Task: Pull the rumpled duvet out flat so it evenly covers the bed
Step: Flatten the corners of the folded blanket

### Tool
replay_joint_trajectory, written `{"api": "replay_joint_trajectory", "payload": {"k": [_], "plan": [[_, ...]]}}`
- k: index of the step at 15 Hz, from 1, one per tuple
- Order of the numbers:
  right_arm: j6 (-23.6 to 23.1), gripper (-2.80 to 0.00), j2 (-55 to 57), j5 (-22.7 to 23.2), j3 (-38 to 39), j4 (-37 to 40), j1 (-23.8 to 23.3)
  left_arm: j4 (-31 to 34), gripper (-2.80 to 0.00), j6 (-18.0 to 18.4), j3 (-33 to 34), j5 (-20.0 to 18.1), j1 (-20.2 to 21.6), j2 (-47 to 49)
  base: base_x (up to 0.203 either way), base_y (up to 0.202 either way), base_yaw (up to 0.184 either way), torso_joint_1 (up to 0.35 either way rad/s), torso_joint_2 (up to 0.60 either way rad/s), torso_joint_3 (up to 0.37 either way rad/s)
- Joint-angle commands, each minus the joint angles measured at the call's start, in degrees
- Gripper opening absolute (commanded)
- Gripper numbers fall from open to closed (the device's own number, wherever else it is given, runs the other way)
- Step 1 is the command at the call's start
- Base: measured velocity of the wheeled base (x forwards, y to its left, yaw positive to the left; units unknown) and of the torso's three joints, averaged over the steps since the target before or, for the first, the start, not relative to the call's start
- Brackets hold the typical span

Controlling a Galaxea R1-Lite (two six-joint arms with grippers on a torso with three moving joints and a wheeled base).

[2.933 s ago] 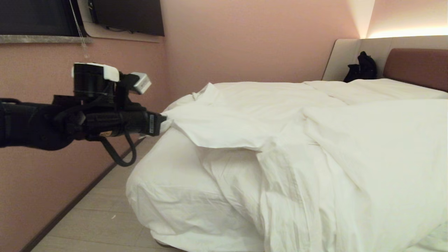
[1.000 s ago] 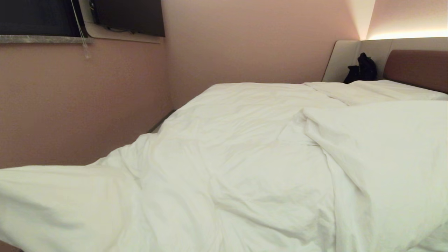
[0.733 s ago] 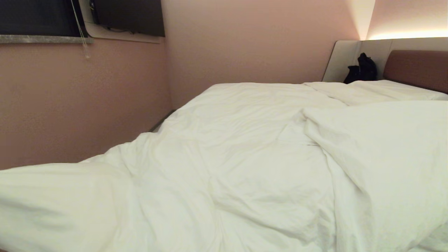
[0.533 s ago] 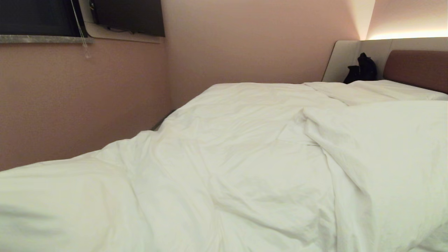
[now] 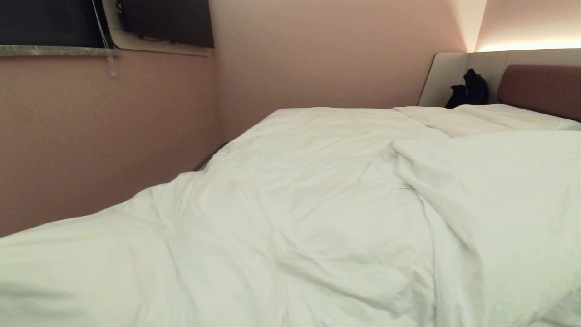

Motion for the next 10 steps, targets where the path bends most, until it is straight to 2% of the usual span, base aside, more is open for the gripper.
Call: {"api": "replay_joint_trajectory", "payload": {"k": [1, 7, 10], "plan": [[0.0, -2.80, 0.0, 0.0, 0.0, 0.0, 0.0, 0.1, -2.80, 0.1, 0.2, 0.2, 0.0, 0.7, 0.000, 0.000, 0.000, 0.000, 0.00, 0.000], [0.0, -2.80, 0.0, 0.0, 0.0, 0.0, 0.0, 0.1, -2.80, 0.3, 1.1, 0.5, 0.0, 0.0, 0.000, 0.000, 0.000, 0.000, 0.00, 0.000], [0.0, -2.80, 0.0, -0.1, 0.0, 0.0, 0.0, 0.3, -2.80, 1.7, 3.7, 0.5, 0.0, -1.4, 0.000, 0.000, 0.000, 0.000, 0.00, 0.000]]}}
